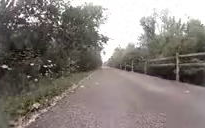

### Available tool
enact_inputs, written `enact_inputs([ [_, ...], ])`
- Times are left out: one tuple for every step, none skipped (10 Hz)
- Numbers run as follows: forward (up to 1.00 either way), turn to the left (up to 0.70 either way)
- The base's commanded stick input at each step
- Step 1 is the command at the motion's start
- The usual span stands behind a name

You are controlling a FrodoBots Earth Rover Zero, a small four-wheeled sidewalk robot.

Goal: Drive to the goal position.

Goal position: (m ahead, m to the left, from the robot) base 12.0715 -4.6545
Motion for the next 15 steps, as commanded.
enact_inputs([
  [0.7, 0.0],
  [0.7, 0.0],
  [0.7, 0.0],
  [0.7, 0.0],
  [0.7, 0.0],
  [0.7, 0.0],
  [0.7, 0.0],
  [0.7, 0.0],
  [0.7, 0.0],
  [0.7, 0.0],
  [0.7, 0.0],
  [0.7, 0.0],
  [0.7, 0.0],
  [0.7, 0.0],
  [0.7, 0.0],
])
